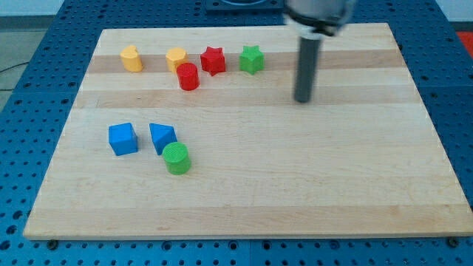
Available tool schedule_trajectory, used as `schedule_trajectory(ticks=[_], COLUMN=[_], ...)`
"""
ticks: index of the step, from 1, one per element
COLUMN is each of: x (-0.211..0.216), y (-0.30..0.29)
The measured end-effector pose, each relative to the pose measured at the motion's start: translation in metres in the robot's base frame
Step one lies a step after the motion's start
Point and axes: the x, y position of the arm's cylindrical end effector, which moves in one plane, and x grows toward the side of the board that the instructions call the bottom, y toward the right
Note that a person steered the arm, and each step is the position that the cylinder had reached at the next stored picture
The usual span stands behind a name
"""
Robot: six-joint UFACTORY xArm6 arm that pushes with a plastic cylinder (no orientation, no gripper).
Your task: Place the red star towards the top right of the board
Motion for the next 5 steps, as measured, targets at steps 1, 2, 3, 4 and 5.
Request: schedule_trajectory(ticks=[1, 2, 3, 4, 5], x=[0.043, 0.052, 0.057, 0.067, 0.083], y=[0.028, 0.021, 0.015, 0.015, 0.015])
